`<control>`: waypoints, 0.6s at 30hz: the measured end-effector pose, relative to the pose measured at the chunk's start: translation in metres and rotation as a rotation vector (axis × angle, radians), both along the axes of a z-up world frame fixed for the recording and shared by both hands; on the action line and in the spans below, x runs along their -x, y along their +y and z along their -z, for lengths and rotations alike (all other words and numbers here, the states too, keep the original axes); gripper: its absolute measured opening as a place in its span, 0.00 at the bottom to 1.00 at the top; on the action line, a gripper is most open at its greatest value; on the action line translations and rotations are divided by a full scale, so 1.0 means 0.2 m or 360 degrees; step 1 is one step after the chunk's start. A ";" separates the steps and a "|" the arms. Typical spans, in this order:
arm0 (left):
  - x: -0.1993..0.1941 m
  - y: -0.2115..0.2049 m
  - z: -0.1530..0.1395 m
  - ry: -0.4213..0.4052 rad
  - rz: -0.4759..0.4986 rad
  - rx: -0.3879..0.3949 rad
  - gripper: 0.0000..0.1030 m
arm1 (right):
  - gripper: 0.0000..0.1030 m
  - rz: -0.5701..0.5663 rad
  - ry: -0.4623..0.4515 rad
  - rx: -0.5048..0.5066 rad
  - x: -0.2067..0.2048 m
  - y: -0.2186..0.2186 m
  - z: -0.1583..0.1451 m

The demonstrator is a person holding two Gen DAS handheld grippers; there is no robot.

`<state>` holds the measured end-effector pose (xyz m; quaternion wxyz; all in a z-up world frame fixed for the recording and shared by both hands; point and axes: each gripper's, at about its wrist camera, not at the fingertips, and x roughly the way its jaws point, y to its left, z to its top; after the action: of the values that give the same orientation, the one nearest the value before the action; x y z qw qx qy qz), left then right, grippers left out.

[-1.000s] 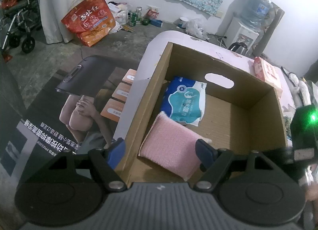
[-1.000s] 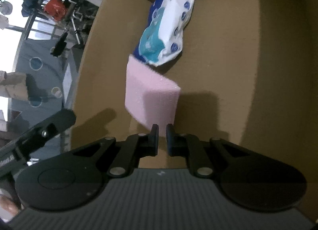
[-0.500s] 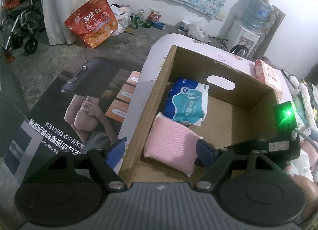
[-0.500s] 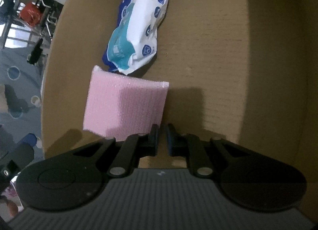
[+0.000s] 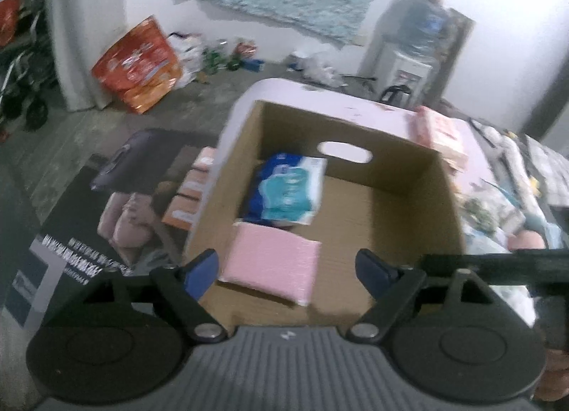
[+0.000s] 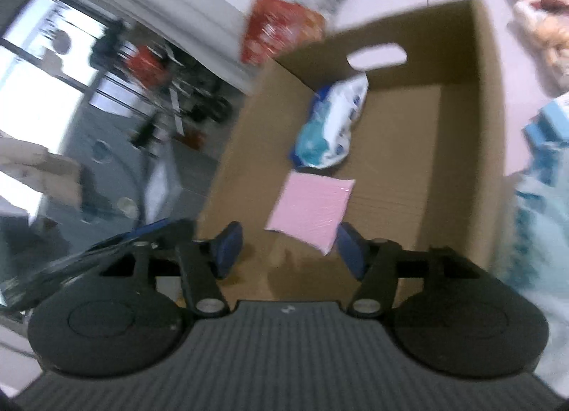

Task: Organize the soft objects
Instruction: 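Move the right tool to the light blue towel on the bed and close on it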

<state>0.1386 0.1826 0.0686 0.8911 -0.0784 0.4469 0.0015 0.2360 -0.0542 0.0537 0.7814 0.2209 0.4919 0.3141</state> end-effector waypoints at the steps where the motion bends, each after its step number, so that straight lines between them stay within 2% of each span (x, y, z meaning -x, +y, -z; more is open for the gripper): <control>1: 0.01 -0.04 -0.01 -0.0007 0.0034 -0.0003 0.85 | 0.70 0.0007 -0.0032 -0.0036 0.05 -0.07 -0.04; 3: 0.03 -0.14 -0.04 -0.0023 0.0117 -0.0029 0.89 | 0.79 0.0037 -0.0126 -0.0106 0.18 -0.22 -0.11; 9: 0.03 -0.47 -0.11 -0.0037 0.0350 -0.0117 0.90 | 0.81 0.0281 -0.0352 -0.0153 0.55 -0.76 -0.19; 14: -0.01 -0.80 -0.14 -0.0052 0.0534 -0.0193 0.93 | 0.83 0.0587 -0.0502 0.0020 0.78 -1.14 -0.16; 16: -0.04 -0.92 -0.14 -0.0044 0.0593 -0.0228 0.93 | 0.88 0.0685 -0.0548 0.0108 0.83 -1.25 -0.14; 18: -0.07 -1.06 -0.13 -0.0042 0.0667 -0.0251 0.93 | 0.89 0.0795 -0.0596 0.0196 0.87 -1.37 -0.12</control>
<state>0.1533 -0.0298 0.0944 0.8811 0.0862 0.4401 -0.1499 0.0610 -0.3273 0.0778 0.9232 0.2255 0.2882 0.1173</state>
